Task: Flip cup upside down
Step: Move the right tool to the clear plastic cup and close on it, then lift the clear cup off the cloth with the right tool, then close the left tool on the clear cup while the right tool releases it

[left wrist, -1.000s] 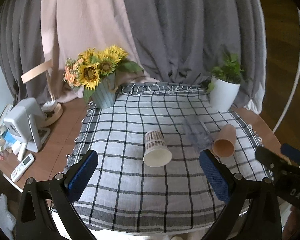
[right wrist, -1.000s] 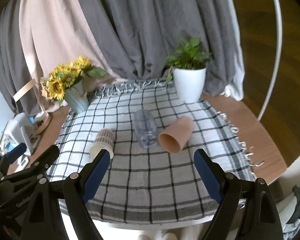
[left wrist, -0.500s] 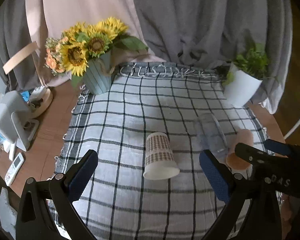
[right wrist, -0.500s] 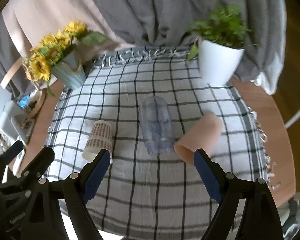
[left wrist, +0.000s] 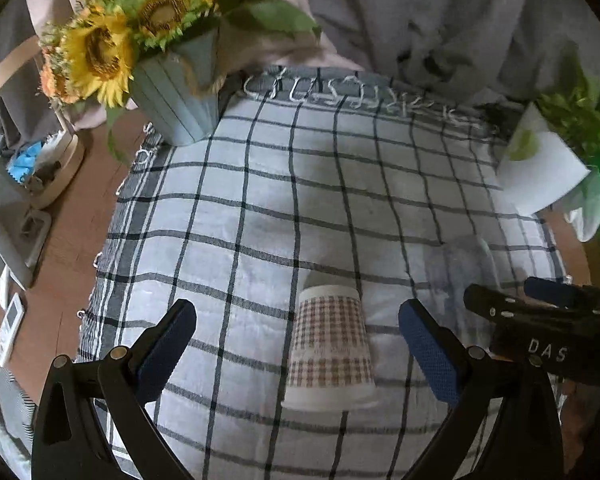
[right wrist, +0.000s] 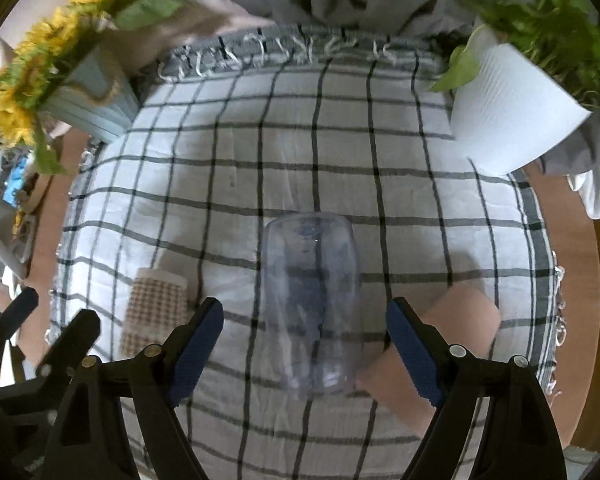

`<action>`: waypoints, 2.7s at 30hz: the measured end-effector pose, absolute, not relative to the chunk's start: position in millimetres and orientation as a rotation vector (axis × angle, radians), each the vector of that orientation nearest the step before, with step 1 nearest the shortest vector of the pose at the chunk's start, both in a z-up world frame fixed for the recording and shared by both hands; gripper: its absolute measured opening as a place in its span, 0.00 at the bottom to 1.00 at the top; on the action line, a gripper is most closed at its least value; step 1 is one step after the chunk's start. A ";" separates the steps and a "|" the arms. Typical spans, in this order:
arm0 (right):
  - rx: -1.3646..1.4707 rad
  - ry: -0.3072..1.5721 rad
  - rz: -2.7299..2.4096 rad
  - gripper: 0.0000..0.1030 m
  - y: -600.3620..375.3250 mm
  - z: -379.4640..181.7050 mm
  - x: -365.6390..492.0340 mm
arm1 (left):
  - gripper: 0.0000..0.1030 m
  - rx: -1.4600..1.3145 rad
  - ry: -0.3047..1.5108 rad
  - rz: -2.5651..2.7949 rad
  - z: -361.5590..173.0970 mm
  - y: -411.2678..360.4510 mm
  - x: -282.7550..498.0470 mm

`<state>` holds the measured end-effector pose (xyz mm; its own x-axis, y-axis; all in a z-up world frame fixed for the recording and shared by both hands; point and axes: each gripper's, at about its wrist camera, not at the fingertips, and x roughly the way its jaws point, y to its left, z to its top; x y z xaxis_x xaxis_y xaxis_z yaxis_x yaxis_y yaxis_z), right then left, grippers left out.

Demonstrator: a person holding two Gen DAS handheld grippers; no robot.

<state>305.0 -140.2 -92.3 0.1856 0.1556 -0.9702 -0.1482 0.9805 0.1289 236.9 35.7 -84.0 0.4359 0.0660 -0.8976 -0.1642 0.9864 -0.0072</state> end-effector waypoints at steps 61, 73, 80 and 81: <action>0.178 1.390 0.000 0.73 -139.4 -104.2 179.7 | 1.00 -0.004 1.162 0.022 -91.0 55.4 148.4; 0.297 1.262 -0.118 0.74 -226.8 -60.2 159.5 | 0.99 0.036 1.228 -0.132 -79.4 -37.7 169.3; 0.352 1.304 -0.135 0.74 -269.0 -78.1 162.4 | 0.94 0.009 1.352 -0.168 -107.3 -71.9 192.8; 0.360 1.308 -0.133 0.74 -272.8 -80.3 163.7 | 0.93 -0.001 1.359 -0.169 -110.6 -74.2 194.7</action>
<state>163.7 -272.8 -80.3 0.2613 0.1056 -0.9595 0.2964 0.9372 0.1839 194.7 -74.2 -110.6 0.1999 -0.1212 -0.9723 0.1204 0.9878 -0.0984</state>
